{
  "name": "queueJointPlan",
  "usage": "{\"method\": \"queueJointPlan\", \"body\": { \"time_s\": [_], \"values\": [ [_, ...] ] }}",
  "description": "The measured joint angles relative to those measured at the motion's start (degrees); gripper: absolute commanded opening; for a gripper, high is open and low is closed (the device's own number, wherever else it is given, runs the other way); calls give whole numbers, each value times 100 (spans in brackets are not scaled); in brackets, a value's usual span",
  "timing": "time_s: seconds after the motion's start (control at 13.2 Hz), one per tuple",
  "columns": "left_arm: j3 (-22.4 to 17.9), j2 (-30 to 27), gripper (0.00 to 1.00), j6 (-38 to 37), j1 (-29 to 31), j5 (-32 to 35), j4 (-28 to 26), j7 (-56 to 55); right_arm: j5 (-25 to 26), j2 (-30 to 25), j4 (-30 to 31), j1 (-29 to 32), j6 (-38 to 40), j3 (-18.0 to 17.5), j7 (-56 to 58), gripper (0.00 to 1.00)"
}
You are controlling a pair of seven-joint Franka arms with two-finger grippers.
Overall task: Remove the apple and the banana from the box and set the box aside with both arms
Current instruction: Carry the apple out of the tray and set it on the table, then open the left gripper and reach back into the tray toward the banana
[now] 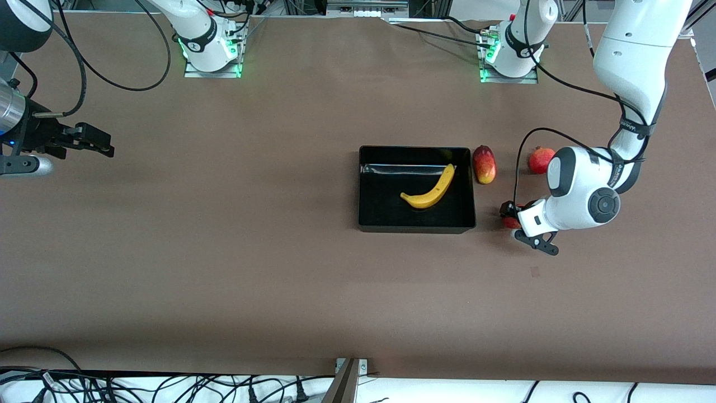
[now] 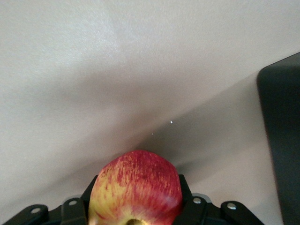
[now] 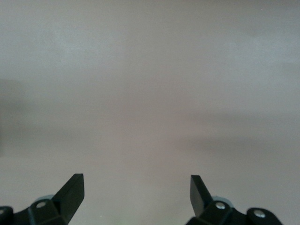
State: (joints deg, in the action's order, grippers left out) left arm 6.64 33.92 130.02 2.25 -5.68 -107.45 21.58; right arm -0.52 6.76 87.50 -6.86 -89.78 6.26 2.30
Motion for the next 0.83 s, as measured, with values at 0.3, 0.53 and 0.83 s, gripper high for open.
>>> {"method": "queueJointPlan", "body": {
  "time_s": [0.3, 0.53, 0.83],
  "values": [
    [3, 12, 100, 29, -1, 0, 2, 2, 0, 4, 0, 0, 0, 0, 0, 100],
    [4, -76, 100, -77, 22, 0, 63, 48, 0, 6, 0, 1, 0, 0, 0, 100],
    [135, -1072, 100, -1065, -213, -2, 202, 73, 0, 8, 0, 23, 0, 1, -2, 100]
  ]
}}
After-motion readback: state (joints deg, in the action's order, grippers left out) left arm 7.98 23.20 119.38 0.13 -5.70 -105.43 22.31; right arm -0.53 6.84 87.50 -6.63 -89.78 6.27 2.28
